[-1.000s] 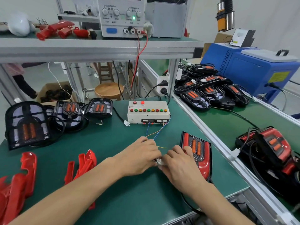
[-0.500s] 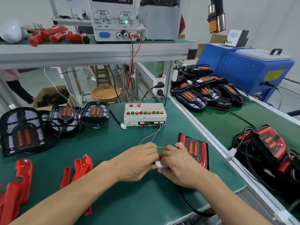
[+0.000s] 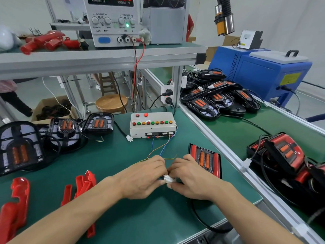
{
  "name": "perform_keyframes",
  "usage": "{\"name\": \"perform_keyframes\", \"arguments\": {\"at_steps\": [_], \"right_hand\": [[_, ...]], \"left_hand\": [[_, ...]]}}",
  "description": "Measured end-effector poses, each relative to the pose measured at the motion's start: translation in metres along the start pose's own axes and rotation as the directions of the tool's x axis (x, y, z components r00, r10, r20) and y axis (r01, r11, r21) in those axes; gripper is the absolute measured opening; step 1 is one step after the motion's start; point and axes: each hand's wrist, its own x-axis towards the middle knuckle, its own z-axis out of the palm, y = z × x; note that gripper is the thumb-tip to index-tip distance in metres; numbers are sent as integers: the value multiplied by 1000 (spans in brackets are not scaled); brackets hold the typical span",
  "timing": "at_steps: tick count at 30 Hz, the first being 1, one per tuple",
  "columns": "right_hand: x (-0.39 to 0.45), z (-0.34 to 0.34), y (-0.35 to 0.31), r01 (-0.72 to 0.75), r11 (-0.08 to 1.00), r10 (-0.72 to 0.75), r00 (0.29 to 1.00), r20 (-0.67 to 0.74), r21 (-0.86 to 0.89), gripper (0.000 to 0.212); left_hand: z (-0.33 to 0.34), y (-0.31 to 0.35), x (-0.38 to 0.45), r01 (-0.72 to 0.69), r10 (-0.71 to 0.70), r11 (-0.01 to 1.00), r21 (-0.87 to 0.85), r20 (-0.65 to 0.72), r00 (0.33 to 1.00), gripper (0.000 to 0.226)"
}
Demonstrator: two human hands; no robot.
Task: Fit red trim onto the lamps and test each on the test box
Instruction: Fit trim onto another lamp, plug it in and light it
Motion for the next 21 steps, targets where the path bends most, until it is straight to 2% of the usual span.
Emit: {"name": "perform_keyframes", "arguments": {"at_steps": [10,18,21], "right_hand": [[3,5,-1,38,999,-38,999,5,-14,33],[-4,1,9,53,997,-54,998,17,63,34],[-3,2,10,42,999,-42,999,21,2,36]], "left_hand": [[-1,-2,-1,6,-6,1000,-25,21,1000,28],[-2,-12,-9,52,-49,997,-62,48,998,18],[-3,-11,-8,13,-11,1000,-17,118,993,15]]}}
